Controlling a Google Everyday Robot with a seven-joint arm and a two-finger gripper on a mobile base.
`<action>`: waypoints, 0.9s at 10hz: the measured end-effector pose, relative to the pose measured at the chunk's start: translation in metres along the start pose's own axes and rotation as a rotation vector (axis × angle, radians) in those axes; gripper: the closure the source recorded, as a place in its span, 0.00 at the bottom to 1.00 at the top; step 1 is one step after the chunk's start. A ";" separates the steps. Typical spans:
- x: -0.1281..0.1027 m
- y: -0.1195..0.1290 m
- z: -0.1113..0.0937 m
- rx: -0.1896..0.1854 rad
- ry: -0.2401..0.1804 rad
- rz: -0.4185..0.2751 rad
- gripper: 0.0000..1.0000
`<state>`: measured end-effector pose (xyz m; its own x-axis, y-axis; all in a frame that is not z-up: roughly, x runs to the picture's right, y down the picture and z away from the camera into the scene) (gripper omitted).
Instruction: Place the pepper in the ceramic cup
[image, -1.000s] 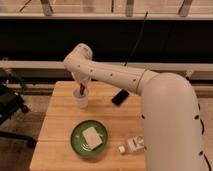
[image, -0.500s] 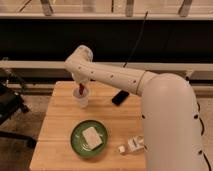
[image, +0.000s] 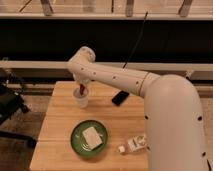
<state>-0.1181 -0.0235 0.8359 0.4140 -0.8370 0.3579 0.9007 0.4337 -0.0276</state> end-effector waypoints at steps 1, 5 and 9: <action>-0.001 0.001 0.000 0.003 -0.001 0.000 0.24; -0.001 0.001 -0.004 0.021 -0.002 0.000 0.24; 0.000 0.002 -0.006 0.034 -0.006 0.002 0.27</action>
<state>-0.1149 -0.0247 0.8301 0.4145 -0.8343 0.3636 0.8950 0.4460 0.0032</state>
